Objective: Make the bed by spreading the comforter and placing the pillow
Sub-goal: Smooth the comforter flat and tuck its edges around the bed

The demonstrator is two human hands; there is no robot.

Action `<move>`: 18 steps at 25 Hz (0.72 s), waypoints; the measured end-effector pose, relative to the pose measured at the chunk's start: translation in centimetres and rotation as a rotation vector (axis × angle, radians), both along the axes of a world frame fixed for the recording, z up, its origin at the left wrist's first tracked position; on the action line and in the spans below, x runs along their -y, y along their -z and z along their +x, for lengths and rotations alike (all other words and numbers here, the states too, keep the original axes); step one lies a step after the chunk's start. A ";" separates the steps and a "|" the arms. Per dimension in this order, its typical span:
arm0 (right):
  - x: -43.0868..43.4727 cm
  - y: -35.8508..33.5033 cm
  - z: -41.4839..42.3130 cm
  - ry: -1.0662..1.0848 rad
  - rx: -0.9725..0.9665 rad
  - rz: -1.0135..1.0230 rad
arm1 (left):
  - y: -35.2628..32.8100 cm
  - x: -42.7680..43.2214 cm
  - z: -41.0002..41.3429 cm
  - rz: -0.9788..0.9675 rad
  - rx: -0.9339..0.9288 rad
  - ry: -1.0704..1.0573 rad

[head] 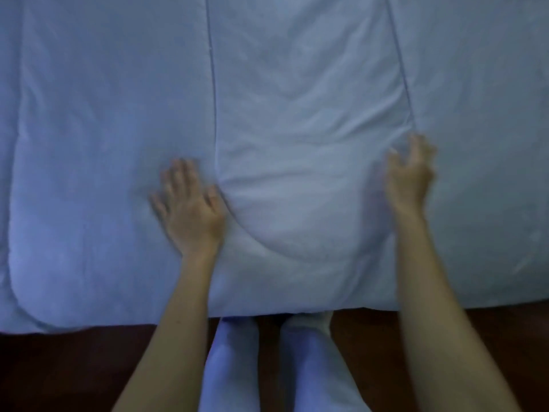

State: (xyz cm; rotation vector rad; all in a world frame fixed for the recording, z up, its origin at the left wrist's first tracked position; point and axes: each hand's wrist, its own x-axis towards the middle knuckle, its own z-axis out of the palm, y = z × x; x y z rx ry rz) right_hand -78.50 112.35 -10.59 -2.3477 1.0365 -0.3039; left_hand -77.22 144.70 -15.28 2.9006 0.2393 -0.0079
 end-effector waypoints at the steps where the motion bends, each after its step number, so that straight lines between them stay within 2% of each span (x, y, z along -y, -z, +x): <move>1: -3.1 -0.1 3.2 -0.119 0.037 0.095 | 0.0 -2.1 -0.7 0.013 0.000 -0.105; 3: -9.2 0.2 6.7 -0.364 -0.003 0.210 | 0.1 -5.9 -2.5 0.036 0.030 -0.303; 4: -11.6 0.5 6.7 -0.506 -0.079 0.171 | 0.2 -6.9 -3.5 0.036 0.040 -0.390; 6: -13.9 2.0 3.6 -0.771 -0.177 -0.038 | 0.4 -6.0 -5.3 0.020 0.053 -0.480; 8: -10.7 3.7 -0.7 -0.856 -0.112 -0.196 | 1.0 -2.3 -6.7 0.032 0.089 -0.518; 11: 1.9 5.6 -5.6 -0.704 -0.076 -0.261 | 0.5 8.1 -8.0 0.004 0.112 -0.475; 14: 18.3 6.1 -10.0 -0.455 -0.161 -0.331 | 0.1 24.1 -8.7 -0.113 0.079 -0.347; 16: 29.2 6.0 -13.8 -0.318 -0.228 -0.352 | -0.2 35.0 -9.4 -0.165 0.051 -0.161; 18: 37.5 5.5 -17.9 -0.221 -0.294 -0.317 | -0.5 43.1 -10.3 -0.162 0.063 0.140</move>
